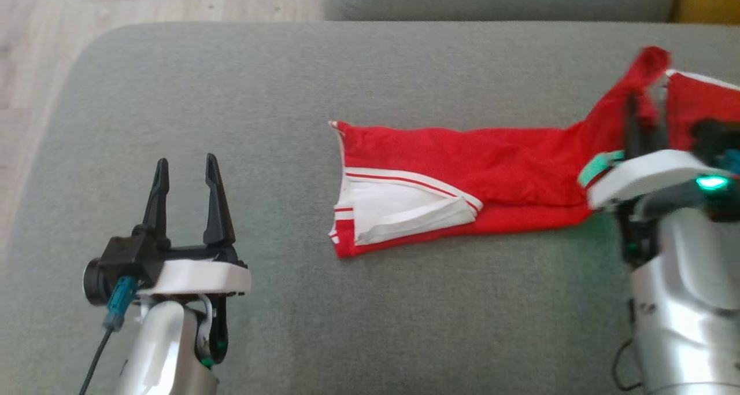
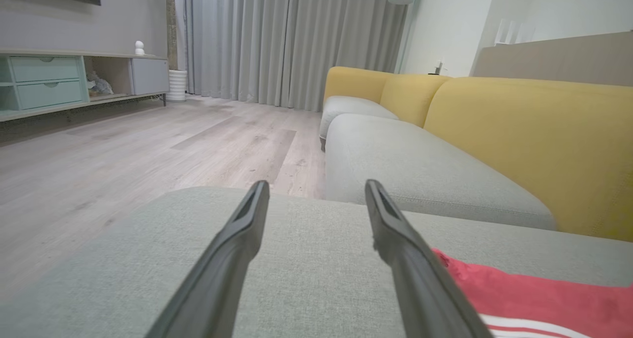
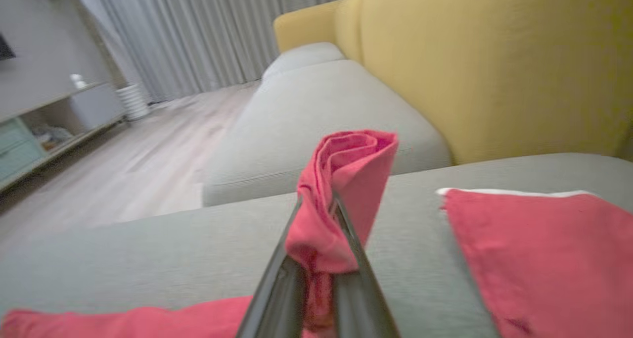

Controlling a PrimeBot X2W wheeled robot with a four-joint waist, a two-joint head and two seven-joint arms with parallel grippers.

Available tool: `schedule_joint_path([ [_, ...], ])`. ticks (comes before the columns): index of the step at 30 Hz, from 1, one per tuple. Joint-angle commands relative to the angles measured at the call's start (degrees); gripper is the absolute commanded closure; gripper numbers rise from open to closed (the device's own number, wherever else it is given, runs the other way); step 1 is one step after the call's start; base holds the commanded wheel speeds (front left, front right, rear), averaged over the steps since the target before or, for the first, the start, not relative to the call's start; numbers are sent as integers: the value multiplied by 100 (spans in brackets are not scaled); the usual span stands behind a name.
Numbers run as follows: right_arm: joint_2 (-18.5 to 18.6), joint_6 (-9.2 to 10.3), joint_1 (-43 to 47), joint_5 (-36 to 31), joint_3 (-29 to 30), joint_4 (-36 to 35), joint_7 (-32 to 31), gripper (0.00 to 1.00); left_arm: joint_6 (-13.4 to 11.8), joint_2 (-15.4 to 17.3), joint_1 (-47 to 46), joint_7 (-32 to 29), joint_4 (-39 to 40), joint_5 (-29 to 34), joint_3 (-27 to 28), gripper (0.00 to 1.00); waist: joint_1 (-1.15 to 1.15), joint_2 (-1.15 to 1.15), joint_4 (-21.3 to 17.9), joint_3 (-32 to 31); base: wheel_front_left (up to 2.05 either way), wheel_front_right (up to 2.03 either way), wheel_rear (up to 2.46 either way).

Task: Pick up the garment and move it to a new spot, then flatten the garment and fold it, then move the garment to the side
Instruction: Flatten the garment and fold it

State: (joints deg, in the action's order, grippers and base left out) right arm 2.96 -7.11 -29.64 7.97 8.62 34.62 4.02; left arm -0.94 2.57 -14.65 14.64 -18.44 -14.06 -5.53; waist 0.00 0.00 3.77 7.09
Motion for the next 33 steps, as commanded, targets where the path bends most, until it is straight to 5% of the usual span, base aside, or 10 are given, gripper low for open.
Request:
schedule_joint_path([
  [1, -7, -37, -75, 82, -236, -229, -10, 100, 8, 37, -96, 36, 167, 51, 160, 0, 0, 0, 99, -63, 0, 0, 0],
  [14, -8, -37, 44, 1787, -3148, -304, -32, 100, -19, 32, -261, 36, 167, -52, -69, 0, 0, 0, 709, 28, 0, 0, 0],
  [32, -8, -37, -372, 2799, -4556, 748, 368, 100, -87, 32, -341, 36, 107, -172, -297, 0, 0, 0, 1046, 247, 0, 0, 0],
  [33, -8, -37, -361, 2932, -4588, 778, 380, 0, -82, 32, -336, 36, 66, -177, -306, 0, 0, 0, 1041, 235, 0, 0, 0],
])
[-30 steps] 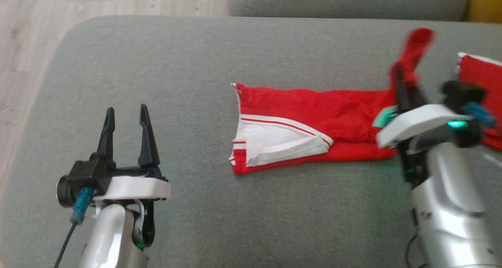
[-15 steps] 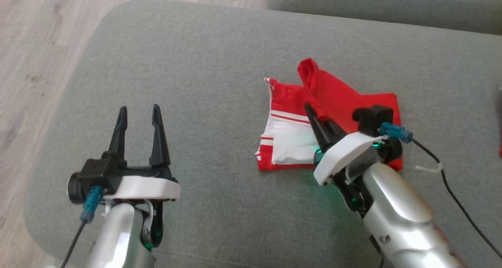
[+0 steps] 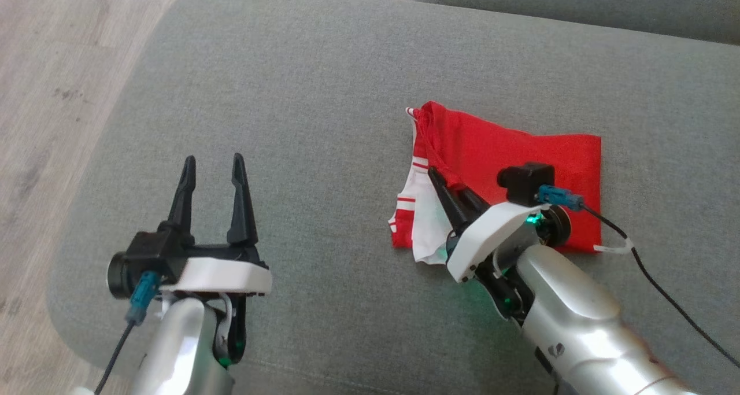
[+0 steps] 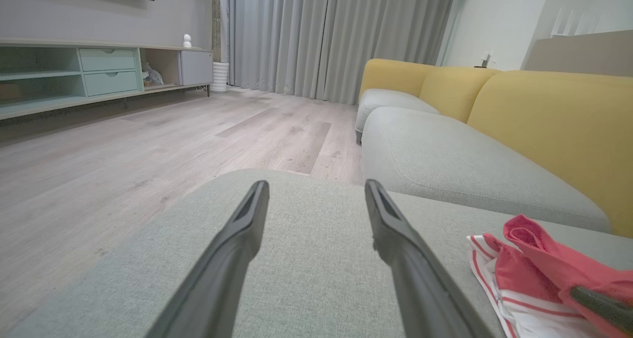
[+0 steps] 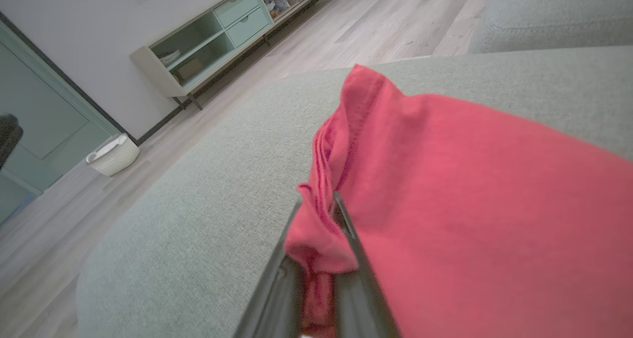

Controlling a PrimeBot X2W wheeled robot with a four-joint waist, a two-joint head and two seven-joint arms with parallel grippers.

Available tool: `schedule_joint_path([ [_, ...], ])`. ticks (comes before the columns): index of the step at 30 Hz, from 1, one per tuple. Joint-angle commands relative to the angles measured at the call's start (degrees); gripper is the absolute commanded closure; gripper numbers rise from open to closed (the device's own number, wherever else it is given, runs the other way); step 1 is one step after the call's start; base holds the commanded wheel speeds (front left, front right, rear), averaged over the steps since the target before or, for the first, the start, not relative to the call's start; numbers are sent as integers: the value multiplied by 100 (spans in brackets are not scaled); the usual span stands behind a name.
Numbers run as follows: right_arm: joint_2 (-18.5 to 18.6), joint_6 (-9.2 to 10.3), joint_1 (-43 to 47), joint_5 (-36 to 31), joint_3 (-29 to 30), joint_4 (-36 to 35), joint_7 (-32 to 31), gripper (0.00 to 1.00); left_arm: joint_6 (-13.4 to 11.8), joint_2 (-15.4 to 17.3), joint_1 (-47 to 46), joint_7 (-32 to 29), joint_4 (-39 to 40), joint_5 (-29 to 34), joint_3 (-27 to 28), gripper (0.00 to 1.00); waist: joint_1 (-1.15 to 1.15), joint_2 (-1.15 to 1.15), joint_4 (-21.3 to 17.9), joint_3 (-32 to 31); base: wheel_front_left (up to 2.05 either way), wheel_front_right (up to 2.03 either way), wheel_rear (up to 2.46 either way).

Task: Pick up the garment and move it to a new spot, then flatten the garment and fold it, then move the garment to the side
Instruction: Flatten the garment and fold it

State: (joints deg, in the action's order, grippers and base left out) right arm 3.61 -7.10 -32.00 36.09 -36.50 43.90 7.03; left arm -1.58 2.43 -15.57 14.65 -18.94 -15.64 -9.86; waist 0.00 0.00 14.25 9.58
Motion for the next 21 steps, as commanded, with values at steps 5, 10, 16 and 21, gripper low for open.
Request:
schedule_joint_path([
  [5, -73, -39, -324, 464, -277, -41, 237, 0, -21, 45, -247, 35, 46, 6, 174, 0, 0, 0, -123, -90, 0, 0, 0],
  [10, -73, -39, -489, 595, -305, -47, 498, 0, -1, 45, -213, 35, 55, 46, 253, 0, 0, 0, -285, -184, 0, 0, 0],
  [16, -73, -39, -838, -296, 771, 487, 778, 0, 18, 47, -173, 35, 161, 130, 371, 0, 0, 0, -621, -251, 0, 0, 0],
  [21, -19, -39, -506, -2050, 2206, -285, 794, 0, 35, 61, -109, 35, 223, 200, 496, 0, 0, 0, -928, -271, 0, 0, 0],
])
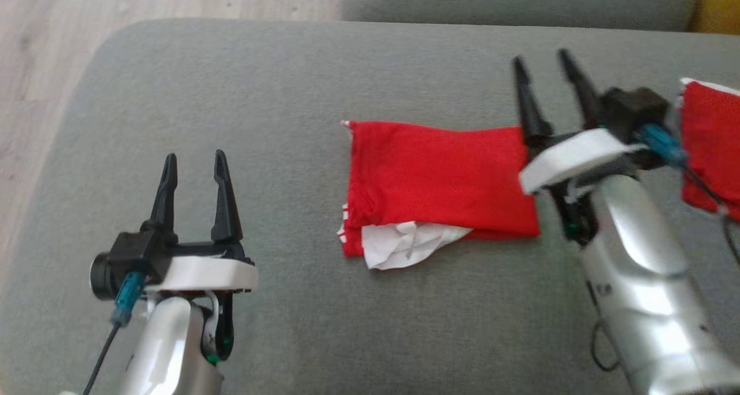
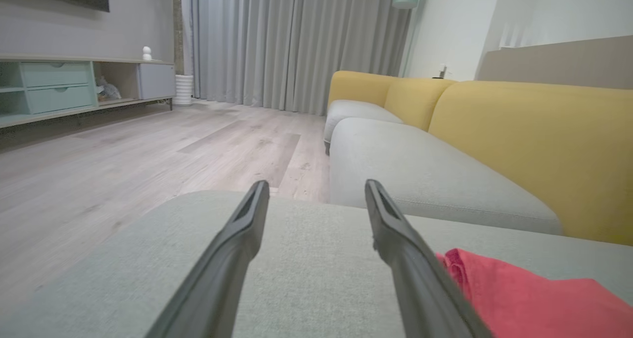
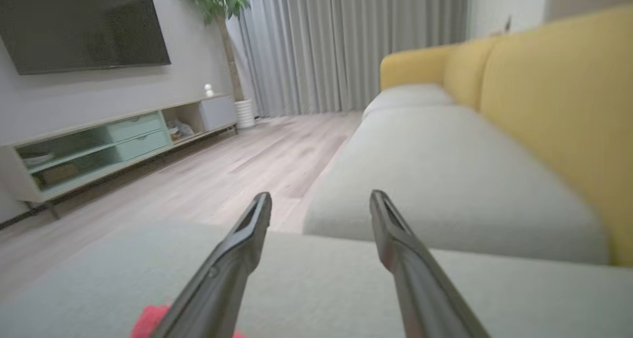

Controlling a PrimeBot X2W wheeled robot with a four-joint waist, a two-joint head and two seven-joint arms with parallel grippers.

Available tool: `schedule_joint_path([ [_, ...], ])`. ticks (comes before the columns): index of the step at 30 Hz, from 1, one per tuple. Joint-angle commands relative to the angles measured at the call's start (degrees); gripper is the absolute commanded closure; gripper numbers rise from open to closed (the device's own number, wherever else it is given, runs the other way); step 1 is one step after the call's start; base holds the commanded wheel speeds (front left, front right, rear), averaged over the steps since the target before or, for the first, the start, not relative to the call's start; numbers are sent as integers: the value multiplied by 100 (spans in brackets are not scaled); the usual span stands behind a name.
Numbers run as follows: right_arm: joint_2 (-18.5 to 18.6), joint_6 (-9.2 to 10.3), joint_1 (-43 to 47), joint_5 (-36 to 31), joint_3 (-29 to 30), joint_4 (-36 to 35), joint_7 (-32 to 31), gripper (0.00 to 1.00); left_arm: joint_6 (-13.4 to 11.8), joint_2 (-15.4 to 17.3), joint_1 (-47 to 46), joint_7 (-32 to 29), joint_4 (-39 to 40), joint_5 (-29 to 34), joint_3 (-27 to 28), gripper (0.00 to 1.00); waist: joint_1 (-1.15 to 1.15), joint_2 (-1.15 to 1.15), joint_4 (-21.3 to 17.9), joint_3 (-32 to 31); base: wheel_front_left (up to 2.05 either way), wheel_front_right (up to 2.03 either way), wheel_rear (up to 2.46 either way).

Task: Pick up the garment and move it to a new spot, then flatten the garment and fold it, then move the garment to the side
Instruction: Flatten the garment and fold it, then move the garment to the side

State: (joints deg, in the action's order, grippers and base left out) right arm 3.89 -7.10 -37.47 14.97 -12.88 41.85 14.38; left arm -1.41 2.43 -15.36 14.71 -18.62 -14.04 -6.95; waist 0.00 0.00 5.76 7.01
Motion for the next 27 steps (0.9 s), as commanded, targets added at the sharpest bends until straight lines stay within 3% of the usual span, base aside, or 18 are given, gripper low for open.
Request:
schedule_joint_path([
  [1, -50, -39, 238, -295, 116, -357, 60, 0, 20, 62, -120, 29, 201, 53, 229, 0, 0, 0, -132, -19, 0, 0, 0],
  [6, -93, -39, 1330, -1467, 1029, -1739, 61, 0, 67, 60, -25, 29, 208, 123, 300, 0, 0, 0, -375, -39, 0, 0, 0],
  [12, -100, -39, 2363, -1403, 1211, -2781, 61, 0, 94, 55, 170, 29, 243, 244, 337, 0, 0, 0, -565, -42, 0, 0, 0],
  [18, -101, -39, 2853, -1304, 1207, -2980, 62, 0, 77, 48, 349, 29, 303, 239, 383, 0, 0, 0, -645, -19, 0, 0, 0],
  [27, -101, -39, 2738, -1358, 1258, -2923, 62, 0, 72, 46, 222, 29, 339, 168, 222, 0, 0, 0, -520, 121, 0, 0, 0],
])
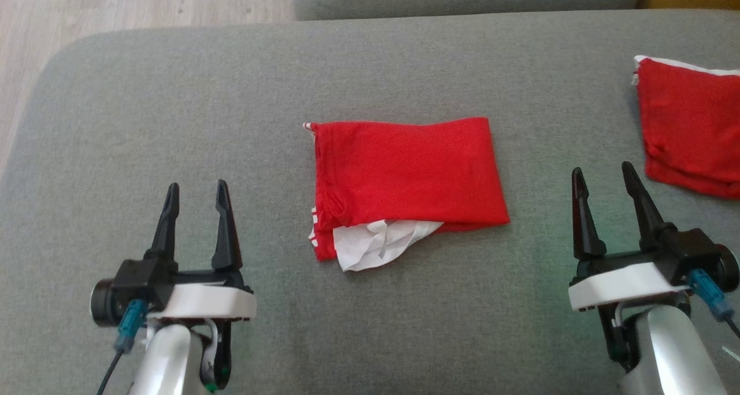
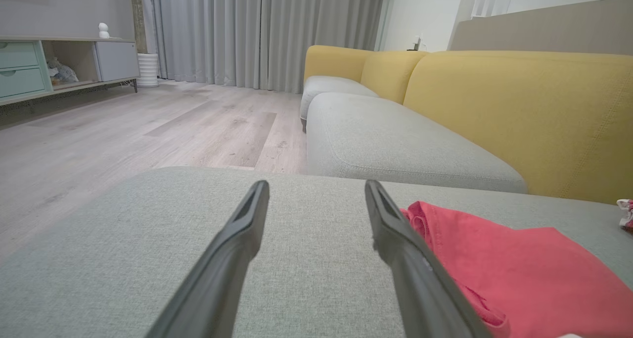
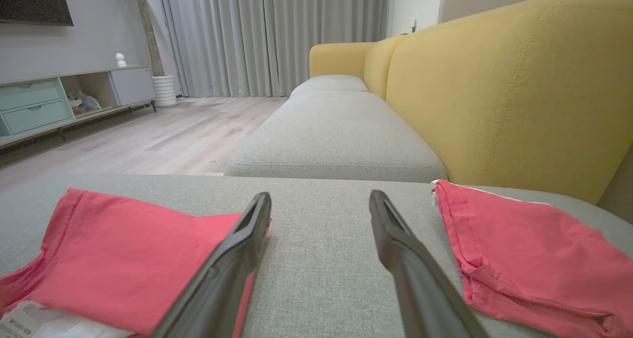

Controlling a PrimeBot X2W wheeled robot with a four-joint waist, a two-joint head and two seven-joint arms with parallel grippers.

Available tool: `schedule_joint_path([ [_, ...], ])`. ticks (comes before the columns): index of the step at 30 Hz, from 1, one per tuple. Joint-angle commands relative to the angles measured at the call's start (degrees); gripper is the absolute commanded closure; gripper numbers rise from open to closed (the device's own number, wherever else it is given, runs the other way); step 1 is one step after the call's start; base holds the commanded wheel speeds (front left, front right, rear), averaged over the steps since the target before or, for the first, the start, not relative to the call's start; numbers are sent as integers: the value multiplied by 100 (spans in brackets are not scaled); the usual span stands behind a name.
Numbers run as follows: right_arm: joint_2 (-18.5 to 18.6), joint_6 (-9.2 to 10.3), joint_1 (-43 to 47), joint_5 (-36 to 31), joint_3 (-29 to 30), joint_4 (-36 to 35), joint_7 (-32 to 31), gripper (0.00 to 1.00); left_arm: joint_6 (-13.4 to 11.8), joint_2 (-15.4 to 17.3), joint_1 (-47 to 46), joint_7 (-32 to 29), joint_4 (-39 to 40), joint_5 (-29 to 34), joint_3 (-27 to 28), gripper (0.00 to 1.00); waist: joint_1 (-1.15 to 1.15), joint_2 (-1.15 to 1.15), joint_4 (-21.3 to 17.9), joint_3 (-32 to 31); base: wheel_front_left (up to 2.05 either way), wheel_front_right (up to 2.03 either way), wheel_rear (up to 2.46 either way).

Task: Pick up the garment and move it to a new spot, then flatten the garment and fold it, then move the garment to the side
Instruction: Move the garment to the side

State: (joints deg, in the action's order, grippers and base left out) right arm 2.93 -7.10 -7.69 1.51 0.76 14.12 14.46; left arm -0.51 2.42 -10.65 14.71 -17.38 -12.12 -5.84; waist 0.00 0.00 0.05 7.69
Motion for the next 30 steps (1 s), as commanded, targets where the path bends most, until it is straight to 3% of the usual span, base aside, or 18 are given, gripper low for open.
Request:
schedule_joint_path([
  [1, -4, -39, -279, -25, -101, -123, 53, 0, -20, 47, -265, 29, 223, -34, 86, 0, 0, 0, 80, 91, 0, 0, 0],
  [9, -5, -39, -866, -86, -150, 374, -273, 0, -13, 46, -407, 29, 203, -43, -7, 0, 0, 0, 345, 389, 0, 0, 0],
  [12, -5, -39, -1147, 217, -249, 761, -569, 0, -9, 46, -465, 29, 178, -59, -42, 0, 0, 0, 485, 486, 0, 0, 0],
  [22, -5, -39, -1769, 268, -655, 2400, -1652, 0, -52, 46, -583, 29, 146, -155, -168, 0, 0, 0, 809, 654, 0, 0, 0],
  [27, -5, -39, -1852, 277, -906, 2784, -1791, 0, -62, 46, -584, 29, 126, -152, -147, 0, 0, 0, 825, 620, 0, 0, 0],
  [28, -5, -39, -1865, 290, -937, 2826, -1778, 18, -69, 46, -582, 29, 126, -145, -140, 0, 0, 0, 812, 608, 0, 0, 0],
  [29, -5, -39, -1877, 303, -969, 2863, -1764, 62, -75, 46, -578, 29, 127, -136, -133, 0, 0, 0, 792, 590, 0, 0, 0],
  [30, -5, -39, -1897, 289, -997, 2890, -1734, 100, -80, 46, -576, 29, 126, -126, -131, 0, 0, 0, 773, 573, 0, 0, 0],
])
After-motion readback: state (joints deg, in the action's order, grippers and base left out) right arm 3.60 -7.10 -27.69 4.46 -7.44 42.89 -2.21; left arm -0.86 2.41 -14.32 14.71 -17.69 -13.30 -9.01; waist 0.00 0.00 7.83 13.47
